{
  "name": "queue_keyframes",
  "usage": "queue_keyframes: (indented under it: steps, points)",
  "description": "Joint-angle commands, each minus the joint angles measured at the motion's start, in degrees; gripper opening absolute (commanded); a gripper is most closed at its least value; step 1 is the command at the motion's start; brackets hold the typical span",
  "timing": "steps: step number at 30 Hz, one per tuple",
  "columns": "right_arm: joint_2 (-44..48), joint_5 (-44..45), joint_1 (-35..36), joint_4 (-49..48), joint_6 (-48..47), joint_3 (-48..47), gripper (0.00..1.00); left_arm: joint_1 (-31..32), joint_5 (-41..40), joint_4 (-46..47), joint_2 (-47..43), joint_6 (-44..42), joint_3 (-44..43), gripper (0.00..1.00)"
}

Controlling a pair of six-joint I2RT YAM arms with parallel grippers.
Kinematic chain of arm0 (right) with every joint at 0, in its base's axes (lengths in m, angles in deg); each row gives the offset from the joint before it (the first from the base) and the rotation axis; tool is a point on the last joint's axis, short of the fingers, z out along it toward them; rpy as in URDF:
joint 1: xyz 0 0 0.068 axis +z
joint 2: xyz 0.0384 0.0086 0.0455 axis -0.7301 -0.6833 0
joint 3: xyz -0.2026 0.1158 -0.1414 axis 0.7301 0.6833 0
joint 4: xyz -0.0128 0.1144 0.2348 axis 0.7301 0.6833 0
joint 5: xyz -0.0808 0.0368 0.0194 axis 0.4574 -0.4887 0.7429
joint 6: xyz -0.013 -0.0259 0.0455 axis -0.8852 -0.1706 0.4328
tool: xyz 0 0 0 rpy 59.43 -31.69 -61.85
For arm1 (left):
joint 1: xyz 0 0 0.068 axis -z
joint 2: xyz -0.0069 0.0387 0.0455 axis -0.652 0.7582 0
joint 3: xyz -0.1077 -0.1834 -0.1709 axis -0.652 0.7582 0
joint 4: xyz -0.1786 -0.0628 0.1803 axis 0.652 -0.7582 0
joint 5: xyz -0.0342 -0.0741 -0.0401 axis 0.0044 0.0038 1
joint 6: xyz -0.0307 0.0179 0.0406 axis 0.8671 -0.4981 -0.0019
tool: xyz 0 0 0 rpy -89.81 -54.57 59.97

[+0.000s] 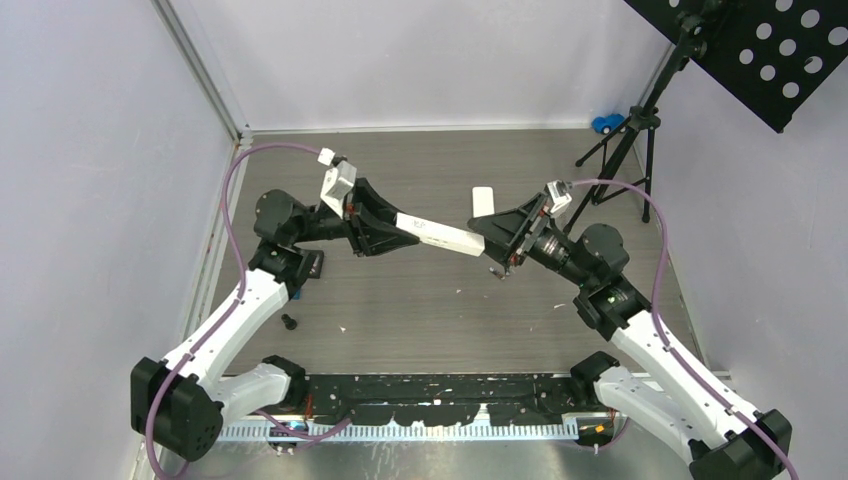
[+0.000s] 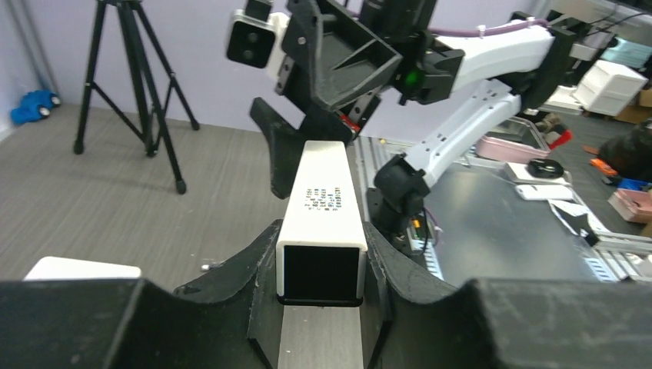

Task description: Load the batteries into the remote control

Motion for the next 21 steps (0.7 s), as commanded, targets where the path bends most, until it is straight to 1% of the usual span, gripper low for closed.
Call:
queue_keyframes:
  steps: [1, 5, 7, 9, 10, 14, 21]
  points:
    - [-2.3, -6.5, -0.2, -7.6, 2.4, -2.3, 0.90, -0.2, 4.3, 8.0, 0.0, 4.3, -2.3, 0.00]
    - [-5.1, -13.0, -0.1, -15.0, 4.5, -2.3, 0.77, -0.3, 3.5, 7.8, 0.2, 4.7, -3.3, 0.00]
    - [-6.8, -16.5, 0.0, -19.3, 6.8, -2.2, 0.73, -0.3, 3.3, 7.9, 0.3, 4.5, -3.4, 0.00]
    - [-7.7, -17.1, 0.1, -23.7, 9.4, -1.6, 0.69, -0.2, 3.6, 8.1, 0.3, 4.4, -3.6, 0.00]
    - [-8.1, -17.2, 0.1, -25.3, 10.2, -1.4, 0.65, -0.2, 4.0, 8.5, 0.3, 4.4, -3.7, 0.00]
    - [-8.8, -17.4, 0.1, -26.5, 11.2, -1.2, 0.55, -0.2, 4.2, 9.0, 0.2, 4.2, -3.7, 0.00]
    - [-8.6, -17.1, 0.1, -29.2, 11.4, 0.3, 0.33, -0.2, 1.3, 9.6, -0.5, 3.7, -3.3, 0.00]
